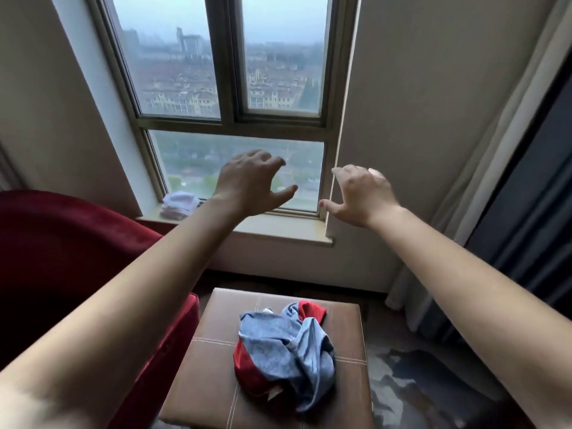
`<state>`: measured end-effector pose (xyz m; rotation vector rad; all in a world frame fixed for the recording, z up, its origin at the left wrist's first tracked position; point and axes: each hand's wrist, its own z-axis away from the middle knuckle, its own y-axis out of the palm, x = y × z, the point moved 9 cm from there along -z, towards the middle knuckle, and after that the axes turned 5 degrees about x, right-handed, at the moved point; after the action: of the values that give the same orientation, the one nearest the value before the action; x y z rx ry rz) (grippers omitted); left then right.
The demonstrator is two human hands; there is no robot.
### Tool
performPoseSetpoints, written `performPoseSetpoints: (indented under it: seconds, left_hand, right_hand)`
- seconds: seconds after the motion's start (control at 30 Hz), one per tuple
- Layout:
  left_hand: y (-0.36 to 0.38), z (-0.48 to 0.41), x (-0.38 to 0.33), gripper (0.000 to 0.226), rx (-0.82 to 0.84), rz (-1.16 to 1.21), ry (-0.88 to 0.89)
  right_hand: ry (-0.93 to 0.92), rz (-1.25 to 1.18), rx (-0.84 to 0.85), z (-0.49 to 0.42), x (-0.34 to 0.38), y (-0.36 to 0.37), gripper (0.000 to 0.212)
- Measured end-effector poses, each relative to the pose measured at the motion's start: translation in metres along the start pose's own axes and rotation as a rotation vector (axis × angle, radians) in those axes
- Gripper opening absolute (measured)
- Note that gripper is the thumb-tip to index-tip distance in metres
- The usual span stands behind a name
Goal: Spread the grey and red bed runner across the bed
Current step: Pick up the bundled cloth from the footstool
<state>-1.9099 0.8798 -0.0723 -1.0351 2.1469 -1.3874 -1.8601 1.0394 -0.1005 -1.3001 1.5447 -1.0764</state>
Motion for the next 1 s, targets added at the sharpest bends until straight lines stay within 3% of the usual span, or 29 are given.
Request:
performPoseSetpoints:
  seconds: [0.4,1.0]
  left_hand:
    - [0.184,-0.042,0.039,0.061,0.207,0.072,0.032]
    - [0.487,0.098,0.006,0.064,0.607,0.143,0.075]
  right_hand:
    - [0.018,-0.134,0.155,-0.074,-0.009,0.164,0.073]
    - [-0.133,-0.262,0.545,0.015,0.014,0.482,0.091]
